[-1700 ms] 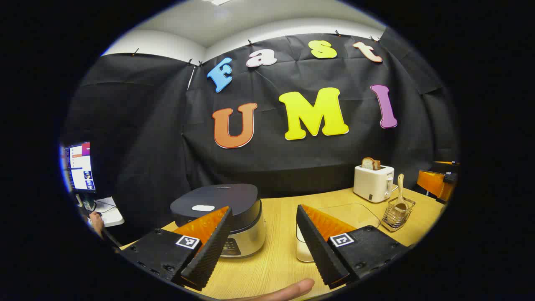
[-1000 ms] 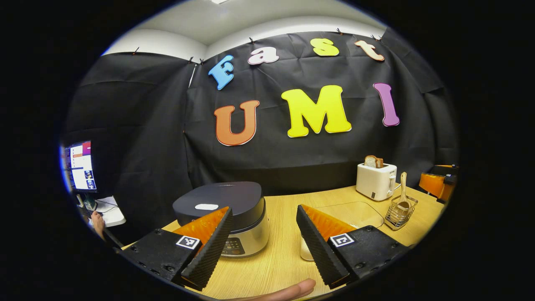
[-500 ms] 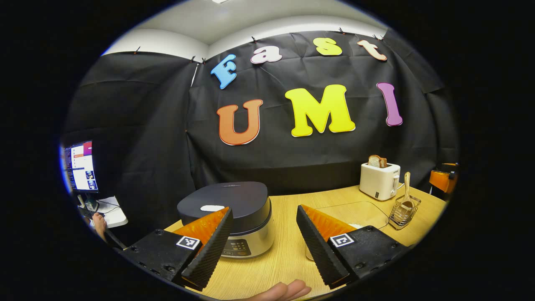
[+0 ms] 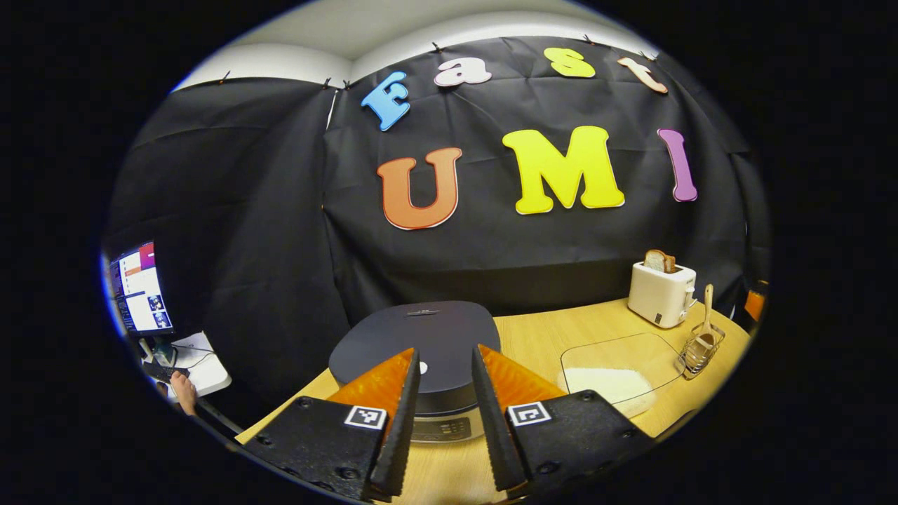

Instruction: Close the left gripper, press the button to open the rice cooker; take a wooden spoon from the chopstick holder with the right hand, scoop a spoonful of rice and pour it into the rice cooker, then put the wooden spoon back into the chopstick holder.

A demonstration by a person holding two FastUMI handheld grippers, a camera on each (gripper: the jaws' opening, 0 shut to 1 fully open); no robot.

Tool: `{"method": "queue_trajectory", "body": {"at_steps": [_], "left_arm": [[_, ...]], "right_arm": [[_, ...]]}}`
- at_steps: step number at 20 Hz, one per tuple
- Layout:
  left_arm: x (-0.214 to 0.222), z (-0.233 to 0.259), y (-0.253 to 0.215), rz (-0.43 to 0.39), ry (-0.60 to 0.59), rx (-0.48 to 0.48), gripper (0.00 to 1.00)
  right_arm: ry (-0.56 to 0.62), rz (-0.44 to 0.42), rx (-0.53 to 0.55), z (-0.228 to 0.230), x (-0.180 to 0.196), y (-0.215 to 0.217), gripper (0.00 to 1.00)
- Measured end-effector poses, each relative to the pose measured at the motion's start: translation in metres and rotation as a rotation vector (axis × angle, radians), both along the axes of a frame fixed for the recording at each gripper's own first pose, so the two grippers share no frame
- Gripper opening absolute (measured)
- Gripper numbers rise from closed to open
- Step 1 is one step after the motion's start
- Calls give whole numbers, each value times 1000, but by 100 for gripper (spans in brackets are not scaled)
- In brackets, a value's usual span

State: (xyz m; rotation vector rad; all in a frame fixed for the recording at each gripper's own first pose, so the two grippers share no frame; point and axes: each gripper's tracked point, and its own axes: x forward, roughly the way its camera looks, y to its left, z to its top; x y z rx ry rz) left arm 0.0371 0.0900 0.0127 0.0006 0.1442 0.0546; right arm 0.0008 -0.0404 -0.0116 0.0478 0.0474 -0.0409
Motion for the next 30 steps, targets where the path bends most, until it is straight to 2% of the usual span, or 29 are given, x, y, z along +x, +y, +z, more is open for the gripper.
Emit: {"method": "queue_trajectory", "body": {"at_steps": [2, 3, 4, 6, 7, 10, 14, 16, 17, 20, 21, 25, 26, 28, 29, 30], "left_arm": [[11, 3, 12, -9, 30, -39, 34], [15, 3, 17, -13, 51, -60, 30], [20, 2, 23, -13, 73, -82, 18], [28, -9, 34, -7, 134, -108, 3], [31, -14, 35, -16, 157, -103, 3], [40, -35, 38, -33, 232, -110, 3], [49, -53, 42, -36, 288, -111, 3], [52, -53, 41, -41, 287, -116, 2], [50, -55, 41, -49, 293, -116, 3], [48, -59, 40, -99, 315, -124, 3], [47, -64, 39, -94, 335, -138, 3], [45, -63, 40, -92, 329, -130, 3], [43, -62, 40, -93, 335, -133, 3], [39, -56, 40, -85, 317, -128, 3], [35, -45, 43, -60, 284, -115, 3], [33, -33, 46, -44, 241, -101, 3]], "right_arm": [[0, -2, -1, 0, 0, -1, 96], [-2, -3, -1, 1, 0, -1, 96], [-3, -4, -2, 1, 1, -1, 99], [-4, -3, -5, 1, 0, -1, 92], [-7, -2, -6, 3, -1, -1, 99], [-8, 1, -5, 1, -1, 0, 99], [3, 5, -2, -1, 0, 1, 96], [1, 1, -3, 0, 1, -1, 96], [4, 1, -3, -2, 1, -1, 99], [6, 0, -1, -2, 0, -2, 95], [6, 2, -1, -2, -1, 0, 94], [13, 12, -2, -3, 0, 4, 92], [12, 12, -2, -3, -1, 5, 99], [9, 8, -5, -1, 0, 2, 96], [10, 3, -5, -2, 1, 1, 99], [14, 2, -4, -4, 0, 0, 97]]}}
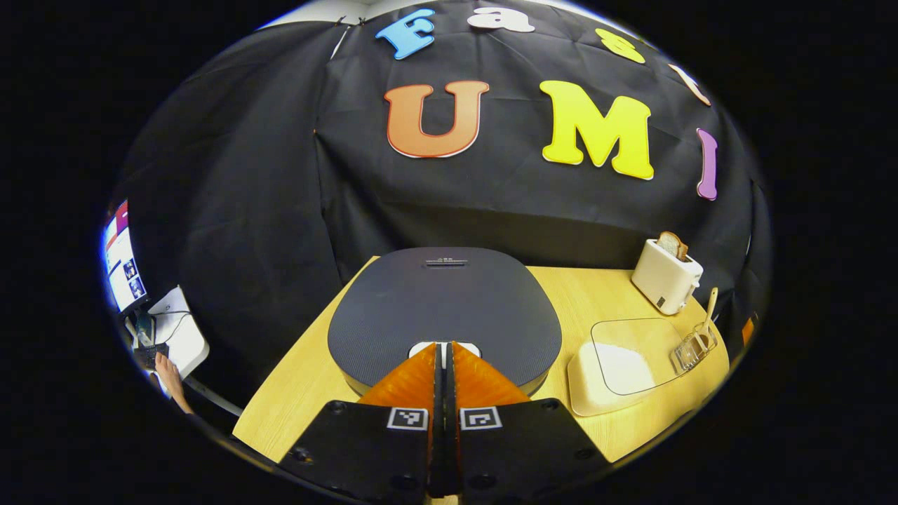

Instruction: Close the left gripper, press the button to open the rice cooker; take a wooden spoon from the chopstick holder with the right hand, scoop a spoonful of rice and pour it into the rice cooker, then put the wooden spoon back into the chopstick holder.

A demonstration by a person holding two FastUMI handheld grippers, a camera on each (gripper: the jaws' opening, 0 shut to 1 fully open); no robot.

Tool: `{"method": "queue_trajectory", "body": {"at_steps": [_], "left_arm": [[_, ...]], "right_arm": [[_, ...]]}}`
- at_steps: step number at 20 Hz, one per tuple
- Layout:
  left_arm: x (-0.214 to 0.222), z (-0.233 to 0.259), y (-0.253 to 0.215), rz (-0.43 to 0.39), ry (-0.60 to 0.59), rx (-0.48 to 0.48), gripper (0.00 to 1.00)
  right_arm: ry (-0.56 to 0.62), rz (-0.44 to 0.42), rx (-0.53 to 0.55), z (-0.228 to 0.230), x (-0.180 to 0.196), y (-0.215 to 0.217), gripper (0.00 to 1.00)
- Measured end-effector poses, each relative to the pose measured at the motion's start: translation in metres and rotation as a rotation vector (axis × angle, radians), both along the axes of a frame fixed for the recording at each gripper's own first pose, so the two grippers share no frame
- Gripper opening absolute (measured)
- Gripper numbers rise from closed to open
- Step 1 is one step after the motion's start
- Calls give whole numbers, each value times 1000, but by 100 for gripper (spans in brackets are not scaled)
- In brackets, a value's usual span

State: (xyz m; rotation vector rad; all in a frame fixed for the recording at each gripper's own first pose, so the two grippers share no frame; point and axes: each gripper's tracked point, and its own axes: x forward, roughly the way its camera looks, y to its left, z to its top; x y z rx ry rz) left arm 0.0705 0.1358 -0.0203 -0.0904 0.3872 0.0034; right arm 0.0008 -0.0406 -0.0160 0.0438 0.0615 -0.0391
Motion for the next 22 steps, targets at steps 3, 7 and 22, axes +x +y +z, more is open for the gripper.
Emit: {"method": "queue_trajectory", "body": {"at_steps": [3, 7, 22], "left_arm": [[-25, 58, -12, 11, -159, 51, 3], [-55, 82, -39, -12, -266, 3, 14], [-100, 40, -99, -138, -366, -30, 100]], "right_arm": [[7, -5, 4, -2, 1, -2, 99], [3, -30, -1, -1, 1, -12, 92], [277, -110, -27, -51, 124, -54, 96]]}}
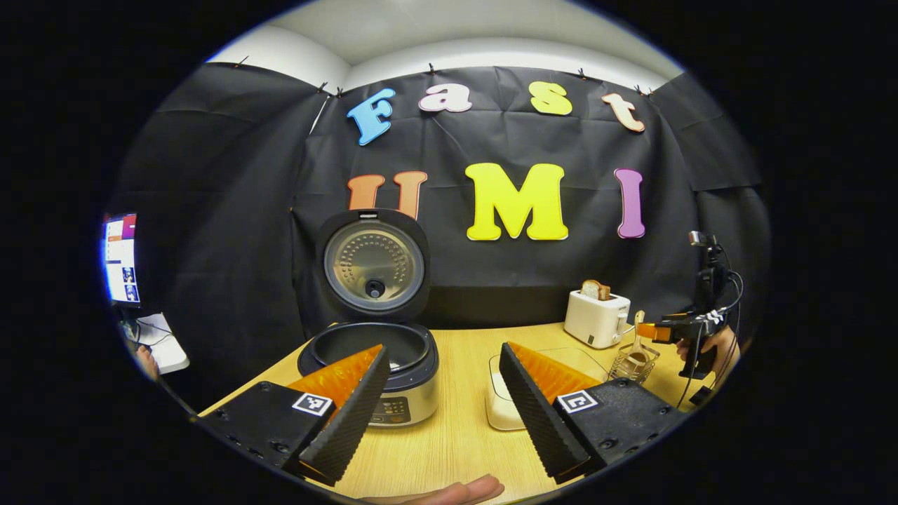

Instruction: Close the left gripper, press the button to open the rice cooker; take a wooden spoon from the chopstick holder with the right hand, scoop a spoonful of rice and pour it into the rice cooker, then put the wooden spoon back into the chopstick holder.

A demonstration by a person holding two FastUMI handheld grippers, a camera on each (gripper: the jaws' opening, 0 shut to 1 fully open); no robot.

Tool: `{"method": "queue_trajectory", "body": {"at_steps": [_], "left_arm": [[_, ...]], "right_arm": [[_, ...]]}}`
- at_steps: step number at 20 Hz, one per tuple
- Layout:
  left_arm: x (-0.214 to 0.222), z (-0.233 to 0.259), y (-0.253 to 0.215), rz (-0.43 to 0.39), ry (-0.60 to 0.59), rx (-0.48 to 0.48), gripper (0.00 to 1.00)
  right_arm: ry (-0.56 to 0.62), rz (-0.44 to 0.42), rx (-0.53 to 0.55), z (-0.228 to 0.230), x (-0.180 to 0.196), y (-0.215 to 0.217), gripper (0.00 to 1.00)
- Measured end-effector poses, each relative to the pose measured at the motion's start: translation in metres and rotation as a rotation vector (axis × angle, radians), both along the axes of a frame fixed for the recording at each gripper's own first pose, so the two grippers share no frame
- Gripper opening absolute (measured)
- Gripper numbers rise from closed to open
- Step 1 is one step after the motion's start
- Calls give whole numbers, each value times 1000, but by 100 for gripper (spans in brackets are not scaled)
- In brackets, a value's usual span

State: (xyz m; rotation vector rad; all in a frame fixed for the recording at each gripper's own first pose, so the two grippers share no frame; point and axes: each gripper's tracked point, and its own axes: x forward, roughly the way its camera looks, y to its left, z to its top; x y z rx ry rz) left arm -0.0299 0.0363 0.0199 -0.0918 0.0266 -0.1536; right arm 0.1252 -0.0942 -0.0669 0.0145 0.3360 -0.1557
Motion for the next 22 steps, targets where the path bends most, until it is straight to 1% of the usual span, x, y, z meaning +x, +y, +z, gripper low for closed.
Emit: {"method": "queue_trajectory", "body": {"at_steps": [1, 2, 4, 5, 8, 9, 10, 12, 13, 15, 17, 18, 19, 20, 22], "left_arm": [[-1, -2, 3, 7, 2, 12, 95], [0, 1, 8, 20, -7, 19, 100], [2, 2, 11, 23, -16, 25, 100], [4, 0, 11, 20, -16, 26, 100], [8, -5, 17, 33, 3, 18, 100], [9, -6, 20, 41, 6, 16, 100], [10, -6, 22, 48, 7, 14, 100], [14, -10, 22, 57, 13, -2, 100], [17, -12, 20, 52, 19, -12, 100], [24, -26, 16, 45, 49, -36, 100], [31, -38, 16, 44, 80, -9, 100], [36, -42, 22, 73, 93, 16, 100], [39, -45, 22, 78, 102, 22, 100], [40, -47, 16, 66, 112, 17, 100], [39, -43, 11, 52, 98, 33, 100]], "right_arm": [[25, -21, 1, -3, 7, -6, 96], [49, -35, 7, -8, 14, -9, 96], [103, -71, 51, -20, 26, -15, 97], [136, -74, 83, -28, 33, -15, 94], [213, -116, 82, -43, 53, -29, 95], [216, -112, 98, -44, 58, -27, 94], [216, -105, 119, -43, 62, -26, 88], [200, -94, 145, -40, 69, -28, 88], [200, -79, 158, -44, 73, -26, 79], [235, -51, 180, -56, 80, -18, 43], [245, -12, 192, -60, 87, -7, 21], [232, 20, 181, -58, 87, -2, 21], [221, 39, 199, -56, 87, 4, 15], [213, 53, 200, -49, 79, 5, 15], [178, 51, 220, -35, 64, 3, 15]]}}
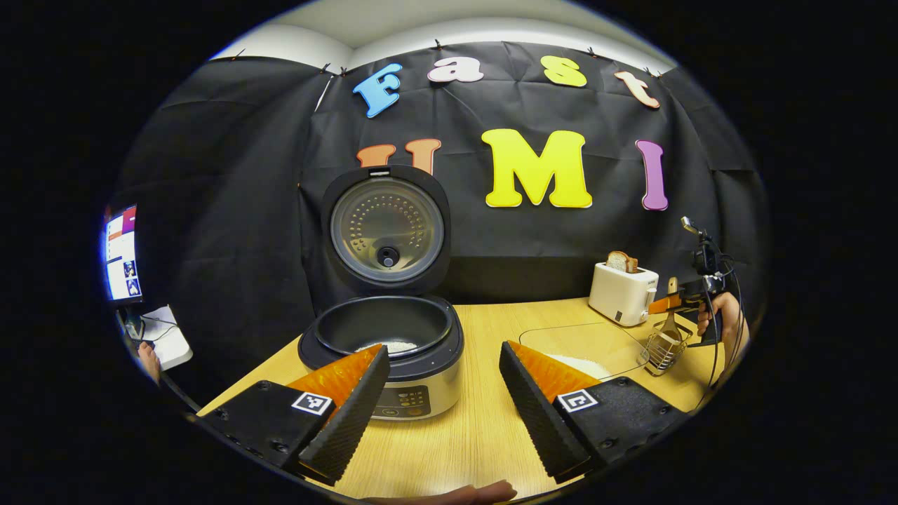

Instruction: Close the left gripper, press the button to open the rice cooker; take a wooden spoon from the chopstick holder with the right hand, scoop a spoonful of rice and pour it into the rice cooker, then put the wooden spoon back into the chopstick holder.

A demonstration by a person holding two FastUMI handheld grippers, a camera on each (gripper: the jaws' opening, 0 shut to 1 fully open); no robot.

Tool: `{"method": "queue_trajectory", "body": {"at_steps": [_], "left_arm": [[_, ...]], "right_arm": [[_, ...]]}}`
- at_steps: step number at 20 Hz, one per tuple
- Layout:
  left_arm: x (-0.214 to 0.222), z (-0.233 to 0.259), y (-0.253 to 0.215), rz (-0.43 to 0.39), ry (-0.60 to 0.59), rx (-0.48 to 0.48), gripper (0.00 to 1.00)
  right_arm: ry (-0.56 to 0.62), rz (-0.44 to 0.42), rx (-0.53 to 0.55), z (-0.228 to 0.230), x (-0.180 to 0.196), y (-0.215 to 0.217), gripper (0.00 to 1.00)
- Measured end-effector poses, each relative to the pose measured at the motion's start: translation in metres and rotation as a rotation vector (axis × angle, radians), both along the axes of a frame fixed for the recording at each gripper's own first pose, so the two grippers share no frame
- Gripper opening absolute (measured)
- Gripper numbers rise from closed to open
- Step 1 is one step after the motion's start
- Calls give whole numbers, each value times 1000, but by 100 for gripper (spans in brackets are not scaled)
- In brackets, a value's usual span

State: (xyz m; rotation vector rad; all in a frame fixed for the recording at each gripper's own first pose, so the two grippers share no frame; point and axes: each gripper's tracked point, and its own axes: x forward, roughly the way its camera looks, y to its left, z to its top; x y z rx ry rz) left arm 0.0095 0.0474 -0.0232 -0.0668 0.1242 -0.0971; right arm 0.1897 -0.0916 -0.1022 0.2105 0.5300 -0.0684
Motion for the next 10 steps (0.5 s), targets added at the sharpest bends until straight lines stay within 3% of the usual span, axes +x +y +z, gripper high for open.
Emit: {"method": "queue_trajectory", "body": {"at_steps": [6, 7, 8, 10], "left_arm": [[-10, 11, -8, -20, -42, 46, 100], [-10, 13, -6, -12, -50, 54, 95], [-11, 13, -5, -9, -52, 54, 100], [-11, 13, -4, -10, -50, 53, 95]], "right_arm": [[-25, 22, -51, 18, -42, 5, 14], [-49, 13, -65, 25, -40, 6, 10], [-63, 9, -77, 31, -41, 6, 10], [-83, 8, -119, 42, -42, 9, 10]]}}
